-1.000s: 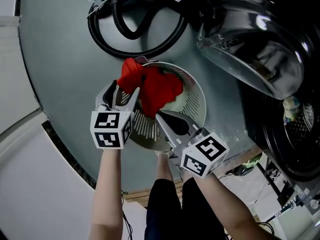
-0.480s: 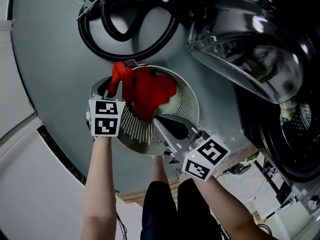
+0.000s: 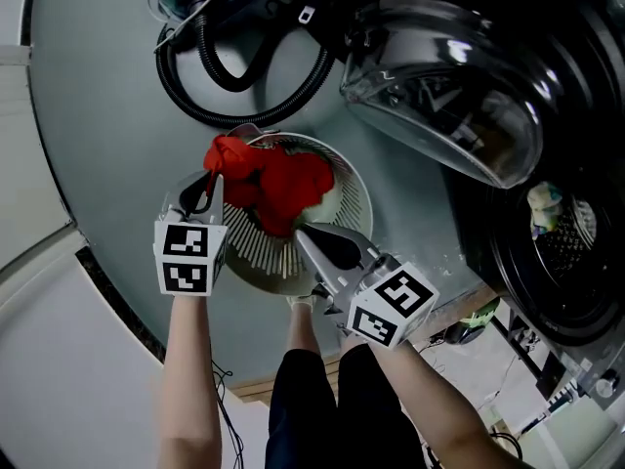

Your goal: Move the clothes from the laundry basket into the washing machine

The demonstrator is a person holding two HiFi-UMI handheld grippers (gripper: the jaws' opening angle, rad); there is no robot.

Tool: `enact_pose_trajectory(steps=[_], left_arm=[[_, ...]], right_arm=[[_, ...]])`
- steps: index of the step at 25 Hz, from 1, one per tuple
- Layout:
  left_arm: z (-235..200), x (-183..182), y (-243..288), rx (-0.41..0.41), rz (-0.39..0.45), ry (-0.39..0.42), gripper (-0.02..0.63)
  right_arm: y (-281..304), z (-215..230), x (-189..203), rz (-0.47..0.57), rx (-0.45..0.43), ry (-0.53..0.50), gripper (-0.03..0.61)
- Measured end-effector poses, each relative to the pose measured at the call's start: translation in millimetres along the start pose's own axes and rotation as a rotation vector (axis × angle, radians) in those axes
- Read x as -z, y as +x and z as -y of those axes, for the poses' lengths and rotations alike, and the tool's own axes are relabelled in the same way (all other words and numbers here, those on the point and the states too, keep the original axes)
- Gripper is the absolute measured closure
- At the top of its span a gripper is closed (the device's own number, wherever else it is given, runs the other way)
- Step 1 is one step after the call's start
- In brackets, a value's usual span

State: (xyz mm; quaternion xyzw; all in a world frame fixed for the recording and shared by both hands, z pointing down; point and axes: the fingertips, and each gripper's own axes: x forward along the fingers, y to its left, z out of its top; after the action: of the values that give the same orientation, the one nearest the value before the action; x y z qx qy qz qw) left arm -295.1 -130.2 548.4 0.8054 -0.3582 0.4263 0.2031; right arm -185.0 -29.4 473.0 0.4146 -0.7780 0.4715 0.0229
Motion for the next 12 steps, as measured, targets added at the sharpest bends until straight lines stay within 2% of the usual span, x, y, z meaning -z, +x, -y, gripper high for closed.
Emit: enact_pose_trajectory(steps=[3,6,7,10,12], left_arm=[[23.0,-18.9,-38.5,0.085,0.069,-0.047,0.595],[49.2,-40.2,-76.3,0.167,0.126,-0.06,0.595],[58.6,-47.4,-88.0,0.198,0.144,-0.063,0.595],[86.0,-73.4,-123.7,0.312,0.204,-0.089,0.595],[101.2,-97.0,-145.1,0.369,0.24,-0.073,0.595]], right_arm=[[-10.0,-6.9,-4.6,-0.018,0.017,-0.023,0.541],[-17.0,-17.2,-9.6,-0.047,0.008,-0.056,0.37],[-19.4,-21.2,-11.3,-0.053,0.003,-0.071,0.343],[-26.9,-33.8,-16.3,-0.051,-0.004,-0.152,0.331],[-32.0,-39.9,-20.9,-0.046,-0.008,-0.218,0.266]])
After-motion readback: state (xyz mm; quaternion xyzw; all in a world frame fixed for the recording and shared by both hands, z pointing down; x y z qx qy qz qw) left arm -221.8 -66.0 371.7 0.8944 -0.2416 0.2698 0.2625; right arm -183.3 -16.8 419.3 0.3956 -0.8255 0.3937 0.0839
